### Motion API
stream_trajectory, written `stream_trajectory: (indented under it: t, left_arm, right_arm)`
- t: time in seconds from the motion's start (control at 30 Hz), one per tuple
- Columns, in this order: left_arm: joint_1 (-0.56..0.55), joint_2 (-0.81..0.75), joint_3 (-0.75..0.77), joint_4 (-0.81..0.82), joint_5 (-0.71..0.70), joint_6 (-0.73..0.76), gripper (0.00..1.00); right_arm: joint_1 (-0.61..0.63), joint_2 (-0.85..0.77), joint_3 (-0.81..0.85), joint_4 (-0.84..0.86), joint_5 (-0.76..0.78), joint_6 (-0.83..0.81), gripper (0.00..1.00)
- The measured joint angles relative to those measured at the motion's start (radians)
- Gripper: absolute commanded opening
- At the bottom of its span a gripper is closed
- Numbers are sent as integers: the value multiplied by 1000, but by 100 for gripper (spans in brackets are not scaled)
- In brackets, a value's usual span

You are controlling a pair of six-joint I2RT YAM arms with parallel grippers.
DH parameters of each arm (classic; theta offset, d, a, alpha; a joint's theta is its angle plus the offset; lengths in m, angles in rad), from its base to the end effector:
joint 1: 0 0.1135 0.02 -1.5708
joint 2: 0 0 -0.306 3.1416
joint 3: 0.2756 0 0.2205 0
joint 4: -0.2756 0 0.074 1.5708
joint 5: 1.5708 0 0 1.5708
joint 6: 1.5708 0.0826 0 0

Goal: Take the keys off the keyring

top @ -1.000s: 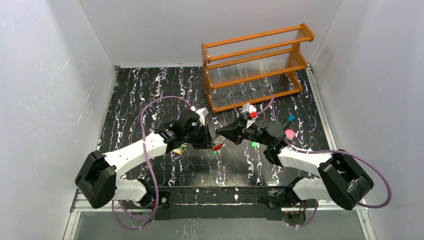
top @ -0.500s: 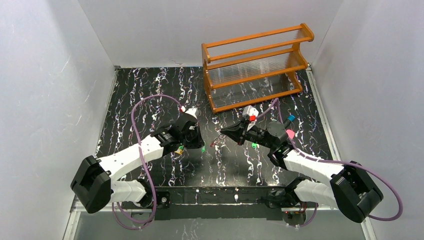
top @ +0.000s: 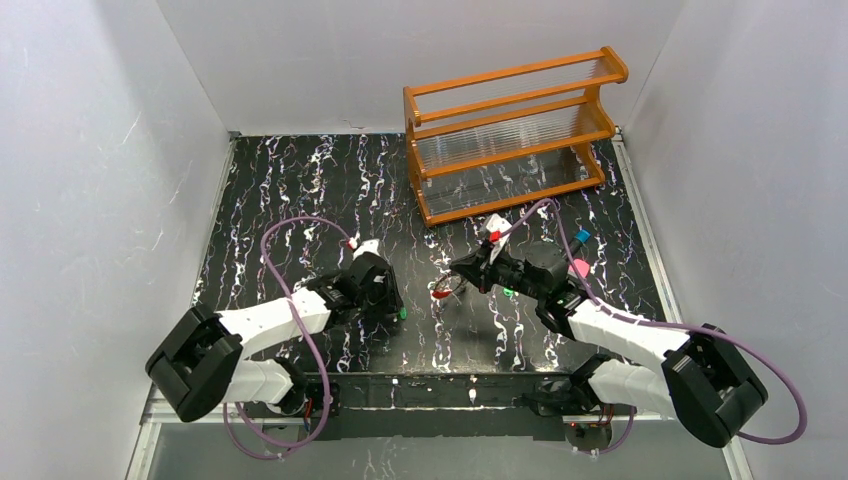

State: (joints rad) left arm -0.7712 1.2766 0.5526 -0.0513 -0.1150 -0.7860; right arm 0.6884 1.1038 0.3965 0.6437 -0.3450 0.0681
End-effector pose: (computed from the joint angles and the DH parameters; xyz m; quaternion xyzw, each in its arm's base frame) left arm 0.1797 -0.1615 0.2015 -0.0291 0.9202 -0.2339 0.3125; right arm 0.1629 0.1702 0.2848 -0.3311 0.6483 0.3653 0.5802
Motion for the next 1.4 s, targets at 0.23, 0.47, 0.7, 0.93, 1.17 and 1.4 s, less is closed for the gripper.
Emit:
stream_trajectory:
  t: [0.23,0.47,0.7,0.93,1.17,1.4]
  left_arm:
    - [38,-128,-14,-46,-37,-6,75]
    - [54,-323,86,-222,-132,40,98]
    - [56,-463,242,-439,-271,123,98]
    - [56,-655,267,-567,-394,193,98]
    - [57,-731,268,-632,-463,228,98]
    - [59,-754,309,-688,-480,257,98]
  right_arm:
    - [0,66,4,10,2,7,1]
    - [0,76,-1,36,-8,64,1]
    - [0,-105,-103,-45,1,149,9]
    - [0,-272,-231,-161,11,285,31]
    - [0,-304,-265,-315,87,353,53]
    - [0,-449,-128,-559,206,344,75]
